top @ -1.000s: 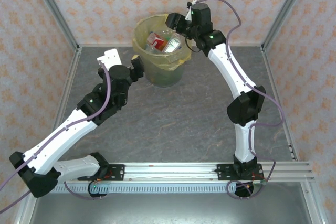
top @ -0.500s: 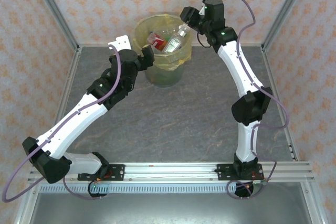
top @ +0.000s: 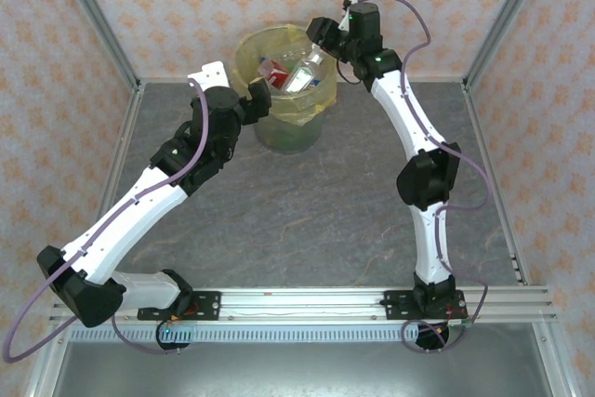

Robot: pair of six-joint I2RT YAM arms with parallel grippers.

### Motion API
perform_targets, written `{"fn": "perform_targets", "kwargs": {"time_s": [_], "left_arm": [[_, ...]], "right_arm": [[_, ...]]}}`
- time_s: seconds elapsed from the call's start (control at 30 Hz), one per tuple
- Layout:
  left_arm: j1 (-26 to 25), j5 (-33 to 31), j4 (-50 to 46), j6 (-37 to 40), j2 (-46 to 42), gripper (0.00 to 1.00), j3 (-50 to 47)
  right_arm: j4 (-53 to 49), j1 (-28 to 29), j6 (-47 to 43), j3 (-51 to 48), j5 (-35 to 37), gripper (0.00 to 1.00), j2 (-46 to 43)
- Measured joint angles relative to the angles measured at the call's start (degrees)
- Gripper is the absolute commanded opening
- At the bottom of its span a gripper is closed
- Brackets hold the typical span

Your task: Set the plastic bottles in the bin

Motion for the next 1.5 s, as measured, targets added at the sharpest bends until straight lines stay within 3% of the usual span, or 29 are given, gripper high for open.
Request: {"fn": "perform_targets", "kwargs": {"time_s": [0.37,1.0,1.3,1.5], "left_arm": [[0.04,0.2,0.0,-0.02,0.02,0.99,0.0],[0.15,1.77,0.07,-1.7,0.07,0.99,-0.37],[0.15,2.99,0.07,-2.84,0.07,0.99,-0.44],[0.15,3.17,0.04,-2.99,0.07,0.99,-1.05]], "right_arm": [[-0.94,0.17,-1.05,-0.55,-0.22,0.48,-0.96],[-1.92,5.09,-2.12,-16.22,-1.4,0.49,-16.2],[0.39,5.11,-2.89,-21.53,-0.42,0.49,-17.03],[0.13,4.42,-3.87,-15.56,-0.24,0.49,-11.58]]}}
